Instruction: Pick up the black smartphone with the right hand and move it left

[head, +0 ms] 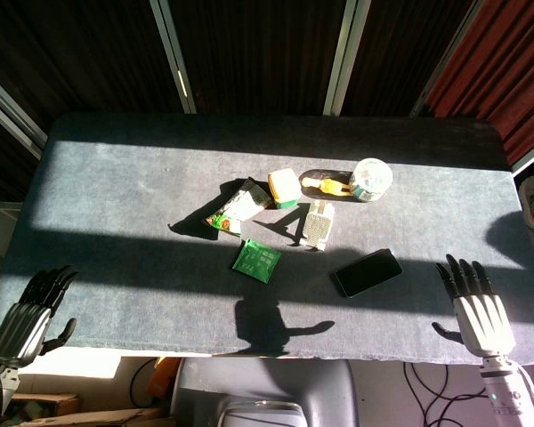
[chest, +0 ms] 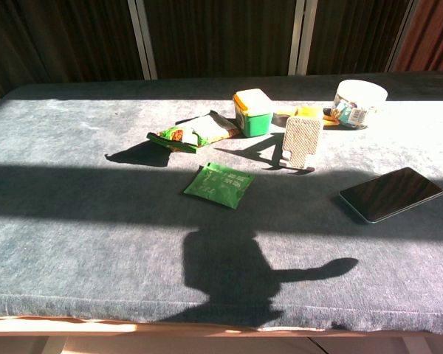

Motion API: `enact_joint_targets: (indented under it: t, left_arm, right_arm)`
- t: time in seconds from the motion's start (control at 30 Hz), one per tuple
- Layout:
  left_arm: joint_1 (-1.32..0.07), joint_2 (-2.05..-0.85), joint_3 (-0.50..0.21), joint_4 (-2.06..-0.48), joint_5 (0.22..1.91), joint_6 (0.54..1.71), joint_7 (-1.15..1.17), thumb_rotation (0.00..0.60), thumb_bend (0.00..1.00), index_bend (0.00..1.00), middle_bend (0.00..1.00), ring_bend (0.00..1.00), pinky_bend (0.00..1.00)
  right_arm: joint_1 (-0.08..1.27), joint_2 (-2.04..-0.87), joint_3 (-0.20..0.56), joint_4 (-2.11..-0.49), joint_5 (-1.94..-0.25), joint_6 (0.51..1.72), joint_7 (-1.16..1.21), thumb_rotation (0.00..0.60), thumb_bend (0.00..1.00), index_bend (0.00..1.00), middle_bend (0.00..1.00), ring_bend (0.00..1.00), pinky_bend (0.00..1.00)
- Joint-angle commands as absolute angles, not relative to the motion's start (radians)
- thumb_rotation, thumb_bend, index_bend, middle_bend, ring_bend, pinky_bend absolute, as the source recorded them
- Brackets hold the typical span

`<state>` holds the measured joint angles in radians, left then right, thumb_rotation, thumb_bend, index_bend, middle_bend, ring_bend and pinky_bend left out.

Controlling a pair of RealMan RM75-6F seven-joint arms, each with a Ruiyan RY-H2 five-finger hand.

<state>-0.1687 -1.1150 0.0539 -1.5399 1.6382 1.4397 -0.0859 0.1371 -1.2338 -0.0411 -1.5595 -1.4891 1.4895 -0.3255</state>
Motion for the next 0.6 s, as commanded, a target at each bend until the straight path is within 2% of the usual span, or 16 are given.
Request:
enact_joint_targets:
  t: [0.03, 0.17, 0.37, 0.6]
  left_arm:
    - [-0.169, -1.117, 0.054, -1.54, 1.637, 1.436, -0.084, 0.6, 0.41, 0.0, 0.0, 0.0, 0.0]
    - [-0.172, -1.117, 0.051, -1.54, 1.635, 1.432, -0.086, 0.6, 0.41, 0.0, 0.0, 0.0, 0.0]
    - [-0.184, -1.12, 0.045, -1.538, 1.626, 1.41, -0.086, 0.6, 0.41, 0.0, 0.0, 0.0, 0.0]
    - [-0.195, -1.125, 0.037, -1.538, 1.607, 1.385, -0.079, 0.6, 0.41, 0.0, 0.0, 0.0, 0.0]
  right_arm:
    - [0.161, -1.223, -0.034, -1.543, -1.502, 1.444, -0.265, 0.6, 0.09, 0.0, 0.0, 0.0, 0.0]
    - [0.226, -1.209, -0.03, -1.49, -1.52, 1.324, -0.089, 0.6, 0.09, 0.0, 0.0, 0.0, 0.0]
    - [0.401, -1.214, -0.025, -1.289, -1.58, 1.07, 0.431, 0.6, 0.09, 0.0, 0.0, 0.0, 0.0]
    - [0.528, -1.296, -0.028, -1.076, -1.62, 0.927, 0.566, 0.6, 0.09, 0.01, 0.02, 0.0, 0.0]
